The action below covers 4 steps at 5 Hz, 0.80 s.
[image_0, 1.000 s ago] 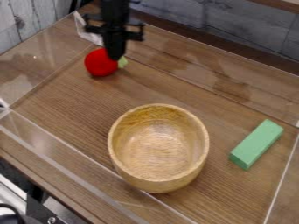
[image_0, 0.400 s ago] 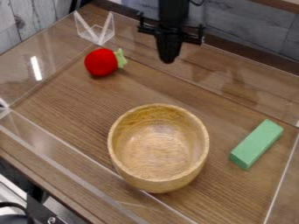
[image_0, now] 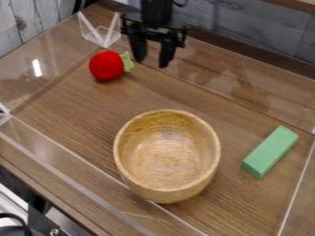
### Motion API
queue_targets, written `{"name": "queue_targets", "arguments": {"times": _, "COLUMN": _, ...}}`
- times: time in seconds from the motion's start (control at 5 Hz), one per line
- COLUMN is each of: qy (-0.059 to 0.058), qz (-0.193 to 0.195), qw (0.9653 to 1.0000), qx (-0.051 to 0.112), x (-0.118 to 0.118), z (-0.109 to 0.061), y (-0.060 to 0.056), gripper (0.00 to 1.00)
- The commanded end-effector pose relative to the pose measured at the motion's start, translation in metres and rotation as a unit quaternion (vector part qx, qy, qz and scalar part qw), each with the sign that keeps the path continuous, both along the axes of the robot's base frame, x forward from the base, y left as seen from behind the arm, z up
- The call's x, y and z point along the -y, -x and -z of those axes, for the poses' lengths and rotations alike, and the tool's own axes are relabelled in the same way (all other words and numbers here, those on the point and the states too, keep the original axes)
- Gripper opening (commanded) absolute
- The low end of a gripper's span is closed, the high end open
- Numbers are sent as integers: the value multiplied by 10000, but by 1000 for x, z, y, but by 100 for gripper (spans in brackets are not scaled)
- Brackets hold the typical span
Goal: Move the red fruit to the right
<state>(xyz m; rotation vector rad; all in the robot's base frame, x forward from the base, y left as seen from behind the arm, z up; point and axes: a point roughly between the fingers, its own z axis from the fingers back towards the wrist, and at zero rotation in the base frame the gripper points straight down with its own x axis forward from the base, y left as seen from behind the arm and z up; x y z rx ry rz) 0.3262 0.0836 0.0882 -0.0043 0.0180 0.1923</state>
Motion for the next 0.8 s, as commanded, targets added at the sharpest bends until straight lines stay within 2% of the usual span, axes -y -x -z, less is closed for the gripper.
{"name": "queue_targets", "arguments": {"times": 0.0, "qy": -221, "qz": 243, "qw": 9984, "qx": 451, "x": -30, "z": -28, "y": -6, "gripper": 100}}
{"name": "queue_targets", "arguments": {"times": 0.2, "qy": -296, "qz": 387, "qw": 9977, "qx": 475, "x": -58, "z": -26, "y": -7, "gripper": 100}}
{"name": "queue_targets", "arguments": {"times": 0.4, "qy": -401, "qz": 267, "qw": 9980, "qx": 402, "x": -82, "z": -16, "y": -14, "gripper": 100}}
{"name": "queue_targets", "arguments": {"times": 0.6, "qy": -451, "qz": 220, "qw": 9984, "qx": 263, "x": -89, "z": -5, "y": -18, "gripper": 100}}
